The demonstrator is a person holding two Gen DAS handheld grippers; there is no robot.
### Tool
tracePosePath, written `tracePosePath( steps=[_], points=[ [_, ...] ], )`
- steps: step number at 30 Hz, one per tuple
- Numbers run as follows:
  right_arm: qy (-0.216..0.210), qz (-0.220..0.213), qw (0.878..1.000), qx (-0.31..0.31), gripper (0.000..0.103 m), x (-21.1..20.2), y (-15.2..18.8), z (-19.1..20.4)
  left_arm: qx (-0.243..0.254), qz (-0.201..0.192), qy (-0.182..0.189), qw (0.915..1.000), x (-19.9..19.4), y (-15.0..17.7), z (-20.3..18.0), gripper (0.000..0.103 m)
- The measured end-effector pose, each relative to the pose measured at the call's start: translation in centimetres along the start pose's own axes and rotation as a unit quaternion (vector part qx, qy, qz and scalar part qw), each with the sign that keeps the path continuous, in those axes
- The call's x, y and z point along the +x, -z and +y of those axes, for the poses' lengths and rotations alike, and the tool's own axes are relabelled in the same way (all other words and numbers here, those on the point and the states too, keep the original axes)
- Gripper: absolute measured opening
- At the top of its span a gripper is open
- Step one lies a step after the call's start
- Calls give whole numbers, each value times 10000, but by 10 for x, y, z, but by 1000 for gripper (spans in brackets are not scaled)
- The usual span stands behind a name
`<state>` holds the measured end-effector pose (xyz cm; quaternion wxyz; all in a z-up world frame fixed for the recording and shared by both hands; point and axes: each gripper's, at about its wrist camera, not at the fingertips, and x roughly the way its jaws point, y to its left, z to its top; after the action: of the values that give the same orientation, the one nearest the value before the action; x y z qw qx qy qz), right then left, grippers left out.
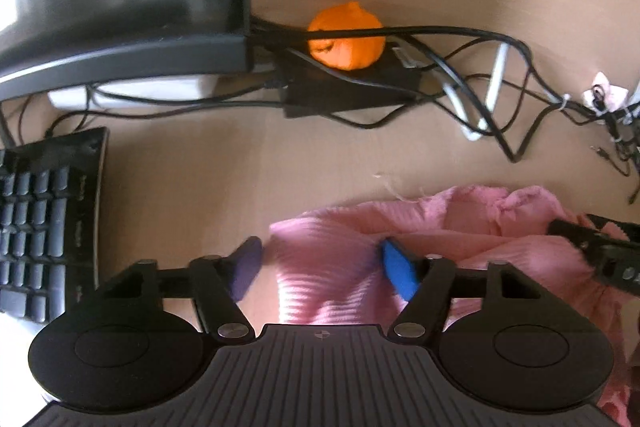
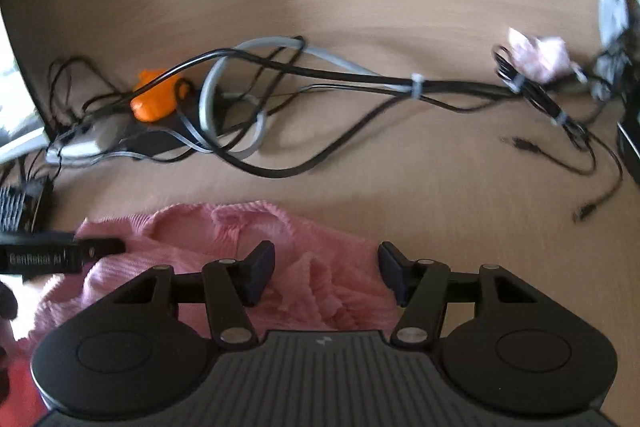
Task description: Fold clothes
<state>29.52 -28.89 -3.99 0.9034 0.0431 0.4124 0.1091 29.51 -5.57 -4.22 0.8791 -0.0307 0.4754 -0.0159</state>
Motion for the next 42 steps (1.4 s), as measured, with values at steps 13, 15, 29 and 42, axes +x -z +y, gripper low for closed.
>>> tracePosePath(
  steps=[13, 15, 29, 42],
  points=[
    [-154, 39, 9998, -153, 55, 2, -4, -4, -178, -41, 279, 9994, 7, -9, 7, 72],
    [-181, 21, 9993, -327, 49, 4, -4, 2, -183, -129, 390, 9990, 9, -10, 6, 70],
    [-460, -479, 9972, -356, 10, -134, 21, -1, 729, -940, 2015, 9722, -129, 20, 14, 16],
    [-132, 202, 9995, -206, 45, -226, 150, 12, 1559, 194, 2486, 9558, -164, 143, 60, 56]
  ],
)
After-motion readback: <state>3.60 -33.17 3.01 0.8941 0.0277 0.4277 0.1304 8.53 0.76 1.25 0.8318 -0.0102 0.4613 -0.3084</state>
